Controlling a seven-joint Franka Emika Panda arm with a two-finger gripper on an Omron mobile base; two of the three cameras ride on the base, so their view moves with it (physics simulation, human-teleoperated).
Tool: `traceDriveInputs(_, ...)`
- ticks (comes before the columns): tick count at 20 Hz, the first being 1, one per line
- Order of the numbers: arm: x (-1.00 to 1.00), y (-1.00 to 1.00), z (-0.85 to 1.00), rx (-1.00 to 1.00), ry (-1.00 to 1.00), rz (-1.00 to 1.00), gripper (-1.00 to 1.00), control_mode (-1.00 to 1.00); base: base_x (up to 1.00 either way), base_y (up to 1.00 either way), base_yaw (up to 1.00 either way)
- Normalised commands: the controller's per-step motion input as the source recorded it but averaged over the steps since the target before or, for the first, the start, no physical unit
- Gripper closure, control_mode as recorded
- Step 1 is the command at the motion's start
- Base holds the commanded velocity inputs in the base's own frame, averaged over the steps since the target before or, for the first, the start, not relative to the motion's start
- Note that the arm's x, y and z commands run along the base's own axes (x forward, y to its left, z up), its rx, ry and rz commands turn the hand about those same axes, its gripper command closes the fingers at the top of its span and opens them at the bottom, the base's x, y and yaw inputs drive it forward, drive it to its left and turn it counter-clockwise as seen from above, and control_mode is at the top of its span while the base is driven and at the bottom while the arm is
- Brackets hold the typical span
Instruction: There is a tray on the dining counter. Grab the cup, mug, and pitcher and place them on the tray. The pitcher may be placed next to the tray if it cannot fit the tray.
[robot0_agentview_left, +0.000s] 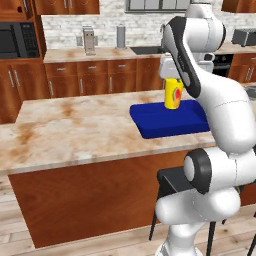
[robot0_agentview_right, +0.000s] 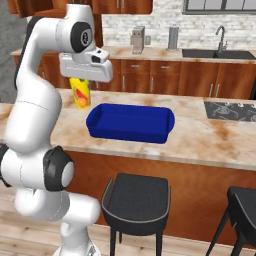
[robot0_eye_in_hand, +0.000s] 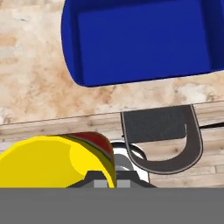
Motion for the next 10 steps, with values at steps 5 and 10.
traceDriveInputs(5,0.51,0.03,-0.11,0.0,0.0,-0.24,1.0,-1.0,0.0,0.0,0.0)
traceDriveInputs(10,0.52,0.0,-0.26,0.0,0.01,-0.15,1.0,-1.0,0.0,0.0,0.0)
